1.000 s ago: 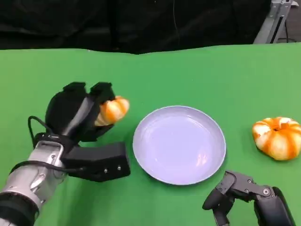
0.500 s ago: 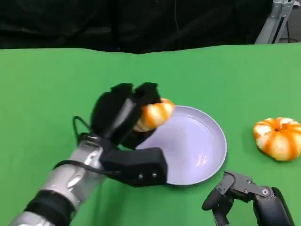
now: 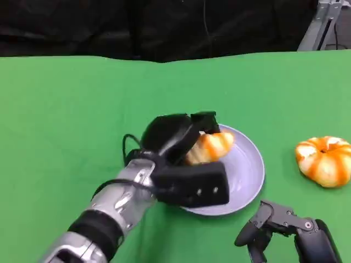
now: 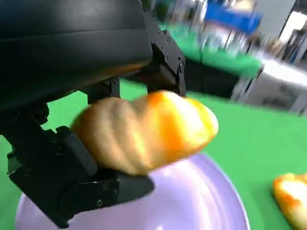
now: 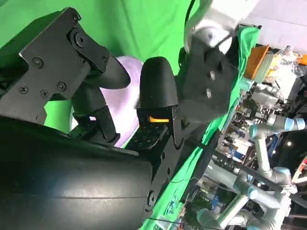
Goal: Grasp the bread from the table and place it into the plate.
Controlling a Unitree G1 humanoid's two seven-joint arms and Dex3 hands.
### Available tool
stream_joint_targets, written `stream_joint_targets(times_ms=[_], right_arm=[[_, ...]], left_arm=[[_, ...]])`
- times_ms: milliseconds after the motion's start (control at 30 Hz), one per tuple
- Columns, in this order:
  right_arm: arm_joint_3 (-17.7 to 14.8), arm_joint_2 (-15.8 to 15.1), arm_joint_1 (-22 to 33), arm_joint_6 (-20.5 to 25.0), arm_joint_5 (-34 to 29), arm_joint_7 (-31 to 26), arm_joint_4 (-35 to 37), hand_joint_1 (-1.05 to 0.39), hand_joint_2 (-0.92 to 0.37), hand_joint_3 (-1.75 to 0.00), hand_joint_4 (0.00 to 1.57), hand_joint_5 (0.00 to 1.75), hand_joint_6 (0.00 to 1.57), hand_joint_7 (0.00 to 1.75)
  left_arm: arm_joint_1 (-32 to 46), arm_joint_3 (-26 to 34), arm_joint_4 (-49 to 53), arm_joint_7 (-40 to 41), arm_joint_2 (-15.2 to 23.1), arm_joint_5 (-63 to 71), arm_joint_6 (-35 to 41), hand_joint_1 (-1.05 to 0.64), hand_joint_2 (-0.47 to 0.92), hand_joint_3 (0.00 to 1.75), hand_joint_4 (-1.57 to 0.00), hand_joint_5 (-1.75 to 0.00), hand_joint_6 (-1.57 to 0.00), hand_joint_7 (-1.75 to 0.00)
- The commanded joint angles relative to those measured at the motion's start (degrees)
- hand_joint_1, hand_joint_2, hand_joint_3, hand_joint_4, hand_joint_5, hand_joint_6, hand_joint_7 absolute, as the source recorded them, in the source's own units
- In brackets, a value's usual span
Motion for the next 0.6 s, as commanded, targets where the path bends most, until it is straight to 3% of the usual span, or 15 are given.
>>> stream_joint_targets(times_ms=[33, 100, 133, 167, 233, 400, 600], right_arm=[[-0.38, -0.33, -0.04, -0.95, 0.69, -0.33, 0.17, 0.0, -0.28, -1.37, 0.82, 1.61, 0.86, 1.26], [-0.41, -0.35, -0.08, -0.94, 0.67, -0.28, 0.16, -0.01, -0.28, -1.37, 0.82, 1.61, 0.86, 1.26], [-0.43, -0.38, -0.11, -0.81, 0.63, -0.22, 0.09, 0.0, -0.28, -1.37, 0.81, 1.61, 0.86, 1.26], [-0.44, -0.41, -0.12, -0.71, 0.6, -0.18, 0.04, 0.0, -0.28, -1.38, 0.81, 1.61, 0.86, 1.27], [-0.46, -0.43, -0.14, -0.55, 0.53, -0.15, -0.03, 0.0, -0.27, -1.39, 0.81, 1.61, 0.86, 1.27], [-0.53, -0.38, -0.18, -0.18, 0.81, 0.02, -0.14, 0.0, -0.28, -1.39, 0.82, 1.61, 0.85, 1.27], [-0.66, -0.43, -0.31, -0.37, 1.07, 0.01, 0.05, 0.0, -0.29, -1.38, 0.82, 1.59, 0.85, 1.27]], left_arm=[[-1.14, -1.8, -3.13, -6.57, 1.18, 0.98, 3.47, -0.43, 0.91, 0.16, -0.14, -0.73, -0.38, -0.06], [-0.99, -2.68, -4.62, -9.12, 1.82, 1.57, 4.84, -0.49, 0.92, 0.15, -0.06, -0.58, -0.3, -0.02], [-0.91, -3.17, -5.43, -10.71, 2.28, 1.89, 5.45, -0.64, 0.92, 0.24, -0.03, -0.3, -0.18, -0.01], [-0.8, -3.54, -6.14, -11.89, 2.63, 2.09, 5.96, -0.7, 0.92, 0.28, -0.01, -0.18, -0.13, -0.01], [-0.49, -3.79, -7.51, -13.88, 3.25, 2.18, 6.7, -0.77, 0.92, 0.33, 0.0, -0.07, -0.08, 0.0], [0.23, -4.12, -12.8, -20.89, 6.01, 1.98, 8.72, -0.89, 0.92, 0.43, 0.0, 0.0, -0.03, 0.0], [3.09, -2.41, -22.97, -27.49, 10.78, 0.47, 9.31, -0.88, 0.92, 0.41, -0.06, -0.03, -0.11, -0.04]])
